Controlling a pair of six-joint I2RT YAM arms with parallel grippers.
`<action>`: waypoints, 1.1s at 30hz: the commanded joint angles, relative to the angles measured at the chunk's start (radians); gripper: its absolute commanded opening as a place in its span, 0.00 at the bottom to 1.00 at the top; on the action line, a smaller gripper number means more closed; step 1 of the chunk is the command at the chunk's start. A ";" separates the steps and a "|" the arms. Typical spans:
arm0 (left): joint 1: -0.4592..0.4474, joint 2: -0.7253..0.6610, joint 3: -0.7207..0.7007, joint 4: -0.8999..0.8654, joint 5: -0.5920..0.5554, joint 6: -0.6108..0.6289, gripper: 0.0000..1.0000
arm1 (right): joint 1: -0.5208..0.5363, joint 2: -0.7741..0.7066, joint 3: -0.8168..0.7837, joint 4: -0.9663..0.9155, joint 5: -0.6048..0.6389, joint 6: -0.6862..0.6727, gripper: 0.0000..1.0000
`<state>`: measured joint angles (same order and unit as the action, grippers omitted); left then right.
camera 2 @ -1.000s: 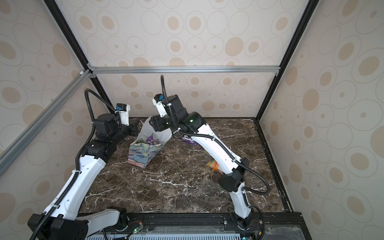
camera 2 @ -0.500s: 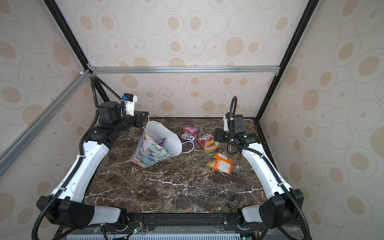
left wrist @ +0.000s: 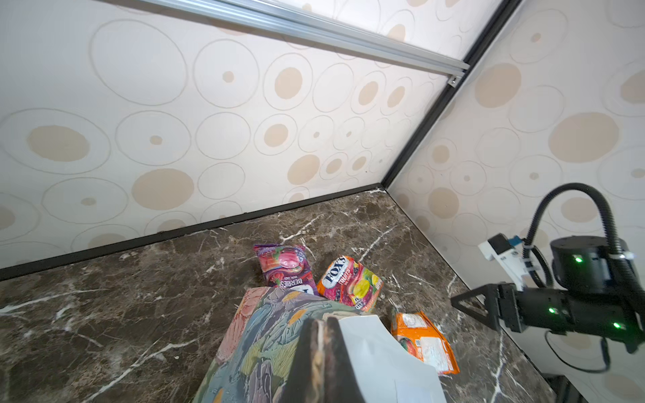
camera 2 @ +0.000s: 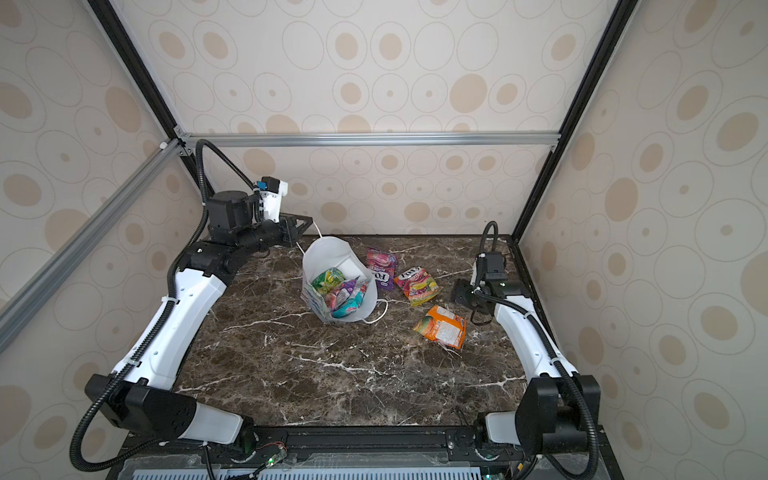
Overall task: Place the snacks into the paper bag
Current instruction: Move the paper bag to the center of the table.
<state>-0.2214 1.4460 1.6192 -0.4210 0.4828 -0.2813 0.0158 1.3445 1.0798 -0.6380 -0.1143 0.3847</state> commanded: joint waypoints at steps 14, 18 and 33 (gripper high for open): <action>0.044 -0.027 -0.058 -0.023 -0.186 -0.016 0.00 | -0.040 0.054 -0.160 0.014 -0.063 0.105 0.70; 0.064 -0.064 -0.139 -0.004 -0.208 0.024 0.00 | -0.045 0.020 -0.238 0.069 -0.085 0.146 0.70; 0.098 -0.316 -0.427 0.041 -0.320 0.083 0.25 | -0.091 -0.113 -0.544 0.473 -0.237 0.282 0.62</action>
<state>-0.1318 1.1339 1.1961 -0.3870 0.1909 -0.2340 -0.0727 1.2343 0.5514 -0.2840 -0.2924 0.6323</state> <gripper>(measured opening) 0.246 0.619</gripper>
